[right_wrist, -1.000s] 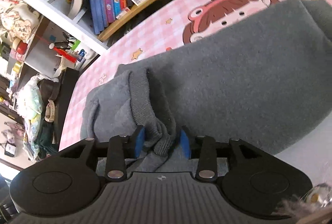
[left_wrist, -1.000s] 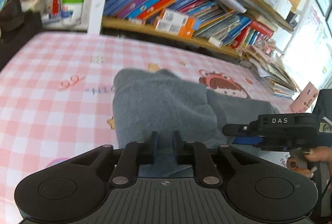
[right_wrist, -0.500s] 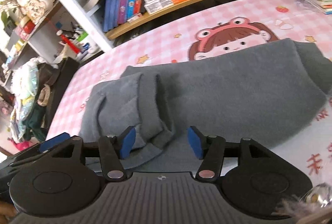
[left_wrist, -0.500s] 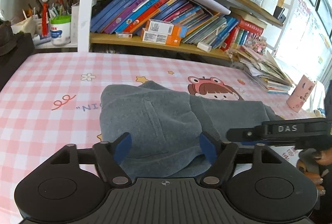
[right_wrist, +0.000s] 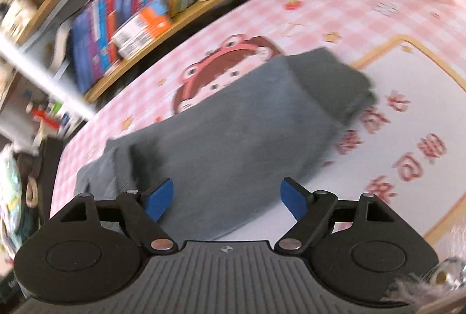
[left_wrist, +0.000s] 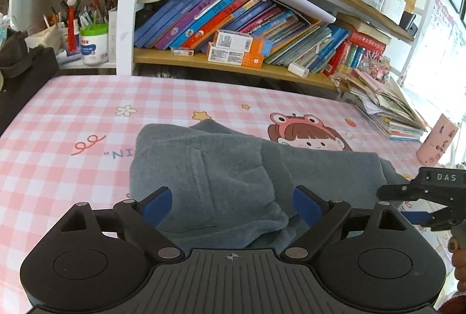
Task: Fold clothes
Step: 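Open both grippers and release the folded sweatshirt onto the table, then grasp the sweatshirt cuff with the right gripper and lift it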
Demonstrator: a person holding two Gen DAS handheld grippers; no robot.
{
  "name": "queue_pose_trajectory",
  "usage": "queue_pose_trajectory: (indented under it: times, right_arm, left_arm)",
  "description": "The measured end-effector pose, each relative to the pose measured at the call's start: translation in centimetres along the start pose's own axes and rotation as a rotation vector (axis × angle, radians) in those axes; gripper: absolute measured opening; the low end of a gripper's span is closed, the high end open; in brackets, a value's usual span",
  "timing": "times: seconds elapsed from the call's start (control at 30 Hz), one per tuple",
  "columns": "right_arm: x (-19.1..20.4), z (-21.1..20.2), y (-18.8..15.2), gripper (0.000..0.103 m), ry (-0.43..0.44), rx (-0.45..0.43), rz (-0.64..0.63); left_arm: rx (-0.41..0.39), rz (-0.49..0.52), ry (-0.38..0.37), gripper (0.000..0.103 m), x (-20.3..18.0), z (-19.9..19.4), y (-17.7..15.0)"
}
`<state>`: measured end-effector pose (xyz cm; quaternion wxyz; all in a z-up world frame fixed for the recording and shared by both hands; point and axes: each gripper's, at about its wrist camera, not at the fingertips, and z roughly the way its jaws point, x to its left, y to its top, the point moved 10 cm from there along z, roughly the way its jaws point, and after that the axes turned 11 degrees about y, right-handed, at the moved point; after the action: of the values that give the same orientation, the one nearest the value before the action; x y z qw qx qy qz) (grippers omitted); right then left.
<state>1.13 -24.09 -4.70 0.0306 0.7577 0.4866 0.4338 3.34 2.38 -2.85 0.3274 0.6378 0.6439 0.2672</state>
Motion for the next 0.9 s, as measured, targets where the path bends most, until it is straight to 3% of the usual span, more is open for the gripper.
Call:
queue_pose_trajectory:
  times: [0.47,0.77,0.9]
  right_arm:
    - [-8.3,-1.3,4.1,0.079,-0.007,0.057,0.146]
    - [-10.3,1.3,6.0,0.064,0.101,0.118,0.226]
    - [-10.3,2.3,6.6,0.052,0.123,0.125,0.229]
  left_arm:
    - [0.022,0.017,0.067,0.096,-7.3,-0.1,-1.3]
    - [0.013,-0.017,0.203,0.096,-7.9,-1.4,-2.1]
    - [0.014,-0.021,0.253,0.097,-7.8,-2.0,-2.4]
